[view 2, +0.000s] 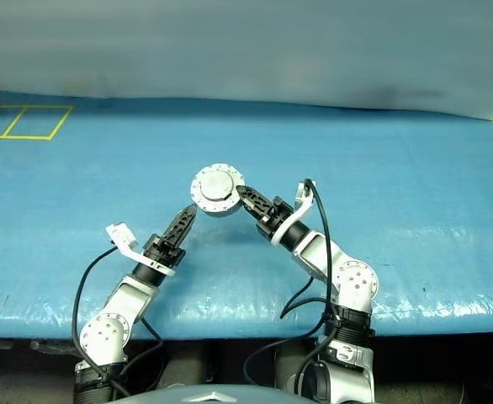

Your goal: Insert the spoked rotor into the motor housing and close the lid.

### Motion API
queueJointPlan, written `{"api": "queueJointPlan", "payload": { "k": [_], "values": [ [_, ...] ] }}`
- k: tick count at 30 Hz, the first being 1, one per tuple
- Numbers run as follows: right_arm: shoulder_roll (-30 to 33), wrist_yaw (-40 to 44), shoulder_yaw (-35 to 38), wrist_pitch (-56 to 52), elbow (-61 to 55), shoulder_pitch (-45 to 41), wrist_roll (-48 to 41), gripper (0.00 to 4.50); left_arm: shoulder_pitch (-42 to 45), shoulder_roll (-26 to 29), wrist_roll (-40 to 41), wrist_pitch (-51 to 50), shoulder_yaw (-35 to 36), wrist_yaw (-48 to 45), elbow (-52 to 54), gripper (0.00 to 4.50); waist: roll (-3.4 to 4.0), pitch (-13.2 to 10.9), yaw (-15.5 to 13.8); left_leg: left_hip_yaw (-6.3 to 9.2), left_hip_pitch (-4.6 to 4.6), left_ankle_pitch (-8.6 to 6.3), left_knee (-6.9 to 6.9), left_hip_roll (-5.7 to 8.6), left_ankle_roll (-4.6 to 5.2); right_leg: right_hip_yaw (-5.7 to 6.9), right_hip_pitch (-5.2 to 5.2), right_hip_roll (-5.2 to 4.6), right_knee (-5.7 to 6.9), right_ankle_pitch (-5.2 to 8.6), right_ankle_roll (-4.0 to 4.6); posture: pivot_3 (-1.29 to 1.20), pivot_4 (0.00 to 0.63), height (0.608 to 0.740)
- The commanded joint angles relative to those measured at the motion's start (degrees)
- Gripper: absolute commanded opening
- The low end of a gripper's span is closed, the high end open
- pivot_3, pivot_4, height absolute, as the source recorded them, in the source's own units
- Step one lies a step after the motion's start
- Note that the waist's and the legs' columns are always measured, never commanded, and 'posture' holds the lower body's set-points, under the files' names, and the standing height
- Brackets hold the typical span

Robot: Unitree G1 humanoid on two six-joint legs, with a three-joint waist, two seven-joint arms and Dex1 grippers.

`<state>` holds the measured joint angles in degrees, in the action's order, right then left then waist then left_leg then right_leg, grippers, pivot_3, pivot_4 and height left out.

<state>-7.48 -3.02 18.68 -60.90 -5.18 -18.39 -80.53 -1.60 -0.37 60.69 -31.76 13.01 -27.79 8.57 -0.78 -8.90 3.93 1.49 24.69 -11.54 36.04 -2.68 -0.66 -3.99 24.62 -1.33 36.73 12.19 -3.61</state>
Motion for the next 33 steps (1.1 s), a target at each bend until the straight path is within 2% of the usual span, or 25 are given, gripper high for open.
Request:
{"api": "queueJointPlan", "payload": {
  "k": [1,18,21,24,30,33],
  "values": [
    [-0.9,0.5,-3.4,0.3,-3.7,0.7,-4.2,1.37,1.6,-1.0,2.9,-1.6,-1.1,-2.1,0.1,4.48,0.00,0.0,0.0,0.01,0.00,0.00,0.00,0.00,0.00,0.00,0.00,0.00,0.00,0.00,0.00,0.00,0.150,0.740],
    [1.6,-0.3,-8.2,2.8,-4.6,1.8,-6.3,1.37,4.6,-3.0,4.3,-1.7,-0.8,-4.4,-2.4,4.48,-0.01,0.0,-0.1,0.04,0.00,0.00,0.06,0.01,0.01,0.00,-0.04,0.01,0.01,0.00,0.00,0.00,0.150,0.740],
    [1.8,-0.4,-8.6,2.9,-4.5,1.7,-6.6,1.37,4.6,-3.3,3.3,-0.9,-1.4,-5.7,-2.4,3.92,-0.01,0.0,-0.1,0.04,0.00,0.00,0.07,0.02,0.01,0.00,-0.04,0.02,0.01,0.00,0.00,0.00,0.150,0.740],
    [2.1,-0.5,-9.0,3.2,-4.4,1.6,-6.8,1.37,4.3,-3.6,3.6,-0.8,-1.5,-6.2,-2.4,2.97,-0.01,0.0,-0.1,0.06,0.01,0.00,0.06,0.01,0.01,0.00,-0.04,0.03,0.01,0.00,0.00,0.00,0.150,0.740],
    [2.7,0.2,-9.9,4.1,-4.6,1.5,-5.8,1.37,4.3,-3.5,5.1,-2.1,-1.4,-4.2,-3.0,2.83,-0.01,0.0,-0.1,0.06,0.01,0.01,0.08,0.01,0.01,0.00,-0.05,0.03,0.02,0.00,0.00,0.00,0.150,0.740],
    [3.5,2.0,-10.7,5.3,-5.0,1.4,-2.5,1.37,4.6,-3.6,4.8,-1.7,-1.4,-3.7,-3.3,2.83,-0.01,0.0,-0.2,0.06,0.01,0.01,0.09,0.01,0.01,0.00,-0.05,0.03,0.02,-0.01,0.00,0.00,0.150,0.740]
  ]
}}
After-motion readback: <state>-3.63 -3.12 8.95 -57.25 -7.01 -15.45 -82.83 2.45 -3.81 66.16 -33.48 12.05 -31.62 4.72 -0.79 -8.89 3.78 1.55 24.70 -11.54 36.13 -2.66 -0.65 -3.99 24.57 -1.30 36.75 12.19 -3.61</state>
